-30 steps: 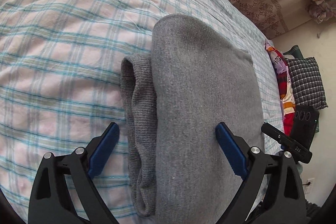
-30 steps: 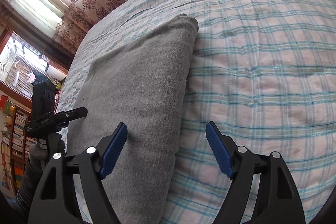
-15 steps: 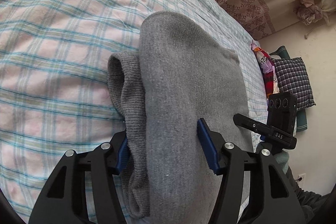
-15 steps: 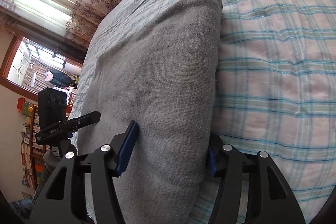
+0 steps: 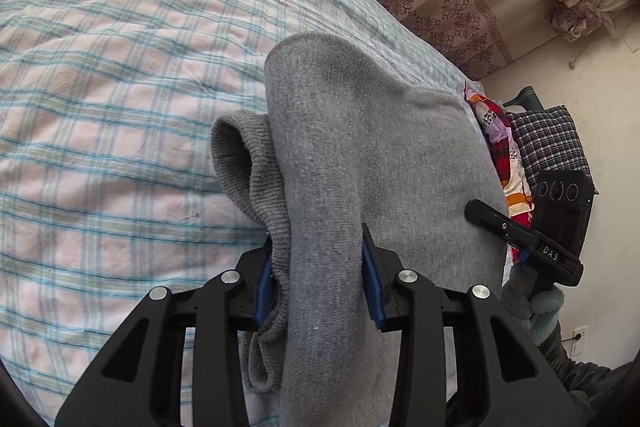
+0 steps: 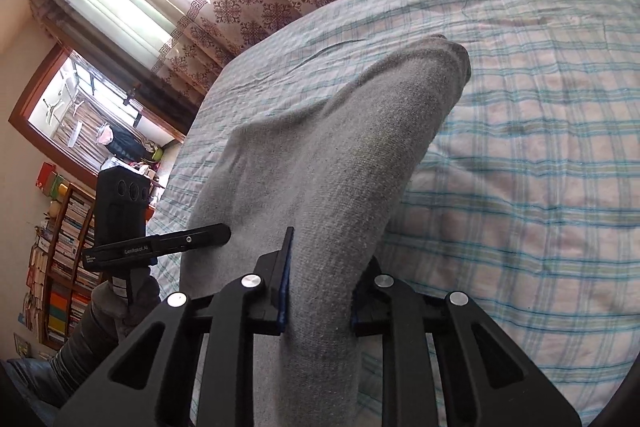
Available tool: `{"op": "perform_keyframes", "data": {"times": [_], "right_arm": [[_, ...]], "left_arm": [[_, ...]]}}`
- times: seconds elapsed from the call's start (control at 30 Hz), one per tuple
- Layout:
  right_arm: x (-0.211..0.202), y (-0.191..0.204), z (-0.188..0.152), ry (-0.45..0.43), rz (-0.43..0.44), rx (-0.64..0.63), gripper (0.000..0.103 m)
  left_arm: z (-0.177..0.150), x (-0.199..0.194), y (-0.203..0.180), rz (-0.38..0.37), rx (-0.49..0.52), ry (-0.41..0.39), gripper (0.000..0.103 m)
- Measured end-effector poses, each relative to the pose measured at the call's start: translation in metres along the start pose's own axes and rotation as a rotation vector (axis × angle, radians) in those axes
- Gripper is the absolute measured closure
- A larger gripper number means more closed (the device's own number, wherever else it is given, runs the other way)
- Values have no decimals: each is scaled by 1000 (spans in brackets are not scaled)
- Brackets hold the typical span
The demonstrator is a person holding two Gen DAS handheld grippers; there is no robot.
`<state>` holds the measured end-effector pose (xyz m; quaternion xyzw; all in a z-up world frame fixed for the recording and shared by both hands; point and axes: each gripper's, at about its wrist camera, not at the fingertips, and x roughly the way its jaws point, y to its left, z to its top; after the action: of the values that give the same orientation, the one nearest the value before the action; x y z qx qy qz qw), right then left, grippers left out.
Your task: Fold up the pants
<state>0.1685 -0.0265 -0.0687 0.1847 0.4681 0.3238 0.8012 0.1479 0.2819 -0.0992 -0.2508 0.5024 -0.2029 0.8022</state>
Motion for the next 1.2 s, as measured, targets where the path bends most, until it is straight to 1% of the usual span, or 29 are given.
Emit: {"op": "perform_keyframes", "data": {"times": [0.13, 0.3, 0.43, 0.6, 0.77, 0.9, 1.03, 1.1, 1.13, 1.2], "right_arm": [[-35, -6, 15, -66, -2, -14, 83], [-76, -27, 30, -136, -40, -9, 83], [-104, -56, 36, -186, -84, 16, 83], [-135, -99, 49, -241, -139, 59, 83], [-156, -147, 64, -269, -183, 106, 83], [-155, -188, 77, -258, -207, 152, 83], [-144, -219, 80, -232, -242, 175, 83], [-139, -229, 78, -217, -248, 180, 83], [-136, -234, 78, -212, -248, 188, 82], [-133, -240, 76, -207, -250, 199, 74]], "left_arm": [[11, 4, -31, -21, 47, -5, 66], [31, 28, -77, -45, 111, 5, 66], [49, 59, -114, -59, 159, 32, 66], [73, 107, -158, -77, 196, 74, 66], [91, 154, -193, -80, 223, 111, 66], [104, 192, -205, -72, 227, 142, 66], [110, 224, -202, -45, 213, 165, 66], [110, 235, -194, -33, 192, 168, 66], [111, 239, -189, -31, 174, 172, 64], [111, 245, -184, -23, 162, 177, 61]]}}
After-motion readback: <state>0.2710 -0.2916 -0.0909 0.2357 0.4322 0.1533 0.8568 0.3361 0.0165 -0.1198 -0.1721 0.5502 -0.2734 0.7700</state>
